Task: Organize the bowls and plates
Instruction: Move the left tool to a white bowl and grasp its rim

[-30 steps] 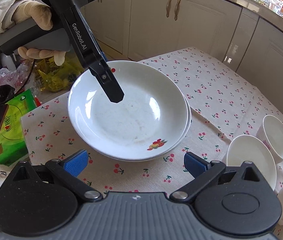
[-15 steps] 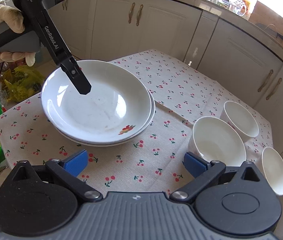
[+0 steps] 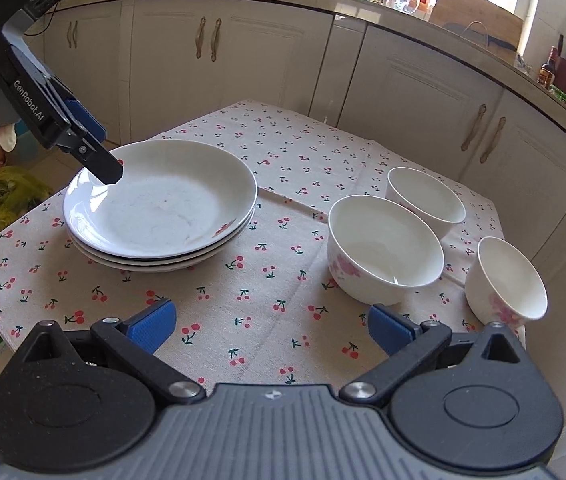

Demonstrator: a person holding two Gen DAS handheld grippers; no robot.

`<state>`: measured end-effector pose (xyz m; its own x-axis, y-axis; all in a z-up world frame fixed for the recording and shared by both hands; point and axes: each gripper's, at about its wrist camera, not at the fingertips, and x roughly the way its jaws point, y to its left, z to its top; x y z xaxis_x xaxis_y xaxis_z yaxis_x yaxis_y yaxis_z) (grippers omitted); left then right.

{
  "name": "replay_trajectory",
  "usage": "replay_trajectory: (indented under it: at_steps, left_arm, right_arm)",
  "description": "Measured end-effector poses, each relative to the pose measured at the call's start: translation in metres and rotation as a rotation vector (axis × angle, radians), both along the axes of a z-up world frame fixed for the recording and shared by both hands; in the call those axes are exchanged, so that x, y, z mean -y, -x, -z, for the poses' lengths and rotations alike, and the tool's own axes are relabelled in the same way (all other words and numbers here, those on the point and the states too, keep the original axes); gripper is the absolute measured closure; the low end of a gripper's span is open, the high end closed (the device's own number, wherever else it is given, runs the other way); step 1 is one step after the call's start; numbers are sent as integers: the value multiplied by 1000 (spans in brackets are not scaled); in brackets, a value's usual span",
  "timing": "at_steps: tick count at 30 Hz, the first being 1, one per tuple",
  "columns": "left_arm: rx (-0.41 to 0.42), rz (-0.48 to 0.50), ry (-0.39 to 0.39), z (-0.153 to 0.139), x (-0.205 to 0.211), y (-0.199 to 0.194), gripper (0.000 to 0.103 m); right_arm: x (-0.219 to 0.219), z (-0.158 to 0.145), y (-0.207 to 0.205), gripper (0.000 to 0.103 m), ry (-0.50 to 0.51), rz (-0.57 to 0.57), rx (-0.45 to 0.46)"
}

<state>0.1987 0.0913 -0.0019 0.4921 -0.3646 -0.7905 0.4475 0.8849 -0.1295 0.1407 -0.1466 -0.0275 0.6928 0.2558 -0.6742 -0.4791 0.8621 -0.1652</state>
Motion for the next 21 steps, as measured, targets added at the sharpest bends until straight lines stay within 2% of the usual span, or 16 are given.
replay_trajectory:
  at_steps: [4, 9, 16, 21]
  left_arm:
    - [55, 32, 14, -4, 21, 12, 2]
    - [71, 54, 46, -2, 49, 15, 2]
    - [86, 93, 20, -1, 93, -4, 2]
    - [94, 125, 9, 2, 124, -28, 2]
  right_arm:
    - [8, 1, 7, 0, -26, 50, 26]
    - [21, 7, 14, 0, -33, 99, 65]
    - [48, 8, 5, 0, -35, 171, 125]
    - [62, 12, -14, 0, -57, 195, 127]
